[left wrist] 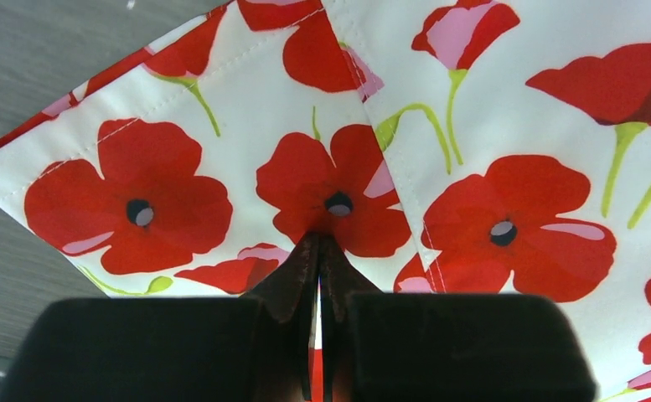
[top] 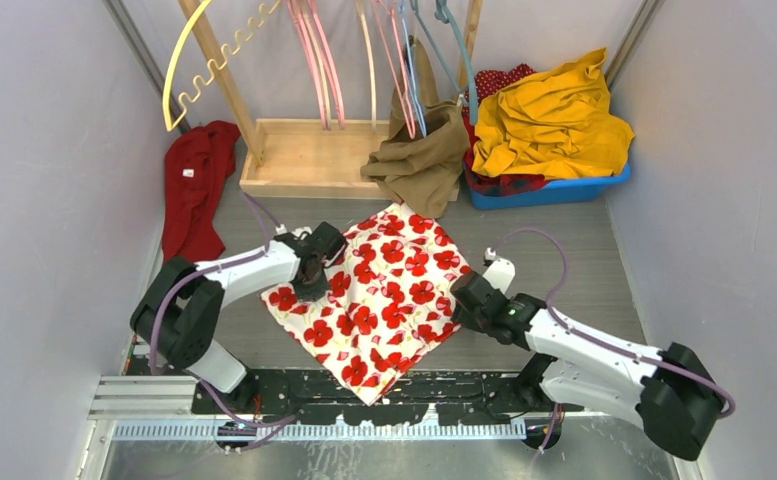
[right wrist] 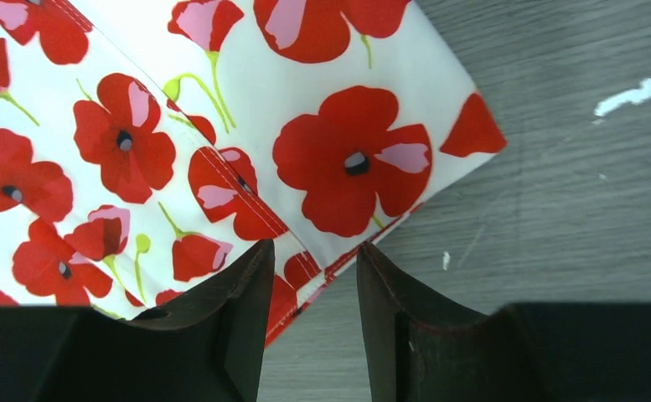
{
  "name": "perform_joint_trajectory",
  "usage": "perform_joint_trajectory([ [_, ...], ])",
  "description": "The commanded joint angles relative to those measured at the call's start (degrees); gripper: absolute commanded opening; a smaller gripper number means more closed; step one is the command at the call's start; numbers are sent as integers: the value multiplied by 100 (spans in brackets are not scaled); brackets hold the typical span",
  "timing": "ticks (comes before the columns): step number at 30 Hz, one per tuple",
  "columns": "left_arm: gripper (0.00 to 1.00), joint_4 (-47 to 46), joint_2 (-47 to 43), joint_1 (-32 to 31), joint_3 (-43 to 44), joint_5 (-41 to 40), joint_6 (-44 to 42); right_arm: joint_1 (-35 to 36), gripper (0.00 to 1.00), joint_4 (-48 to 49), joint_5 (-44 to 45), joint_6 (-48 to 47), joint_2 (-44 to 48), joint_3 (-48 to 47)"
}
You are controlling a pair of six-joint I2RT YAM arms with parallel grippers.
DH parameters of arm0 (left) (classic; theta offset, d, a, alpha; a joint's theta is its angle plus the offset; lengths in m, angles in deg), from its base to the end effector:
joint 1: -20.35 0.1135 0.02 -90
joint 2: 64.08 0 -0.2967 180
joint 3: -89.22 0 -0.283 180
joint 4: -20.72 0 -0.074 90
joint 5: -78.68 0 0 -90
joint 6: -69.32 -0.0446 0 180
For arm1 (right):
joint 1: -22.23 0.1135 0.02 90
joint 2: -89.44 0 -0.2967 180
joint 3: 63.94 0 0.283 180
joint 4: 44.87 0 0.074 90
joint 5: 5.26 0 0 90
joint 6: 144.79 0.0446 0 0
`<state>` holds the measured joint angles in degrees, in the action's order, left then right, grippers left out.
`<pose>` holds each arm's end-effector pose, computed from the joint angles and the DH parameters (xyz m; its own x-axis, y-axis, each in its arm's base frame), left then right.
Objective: Place the skirt on the hanger
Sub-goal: Adjust the skirt at the center of the board.
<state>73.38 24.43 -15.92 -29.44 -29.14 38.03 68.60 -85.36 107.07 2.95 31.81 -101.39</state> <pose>0.2375 -0.1574 0.1662 -0.8562 -0.3808 -0.3491 -0.4083 0.9128 0.0056 0.1387 0.1209 0.1660 -0.7787 0.3168 -0.5416 0.2199 0.9462 0.2374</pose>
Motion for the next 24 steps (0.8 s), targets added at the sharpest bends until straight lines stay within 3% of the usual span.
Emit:
perform_joint_trajectory([
  [1, 3, -471, 438, 161, 299, -275, -406, -14, 46, -756, 380, 274, 645, -67],
  [6, 3, -569, 854, 367, 900, -219, -858, -14, 46, -1285, 463, 165, 903, -401],
  [10, 3, -511, 1067, 639, 1397, -237, -1272, -8, 47, -1163, 503, -333, 877, -739],
  [17, 4, -502, 918, 945, 2011, 277, -2208, -14, 49, -289, 322, -1333, -584, -1488],
  [19, 5, -430, 577, 940, 1763, 467, -2209, -22, 49, 94, 53, -1543, -1063, -1514],
  [24, 20, -660, -428, 928, 769, 849, -2082, -23, 47, 723, -305, -1689, -1900, -1332],
])
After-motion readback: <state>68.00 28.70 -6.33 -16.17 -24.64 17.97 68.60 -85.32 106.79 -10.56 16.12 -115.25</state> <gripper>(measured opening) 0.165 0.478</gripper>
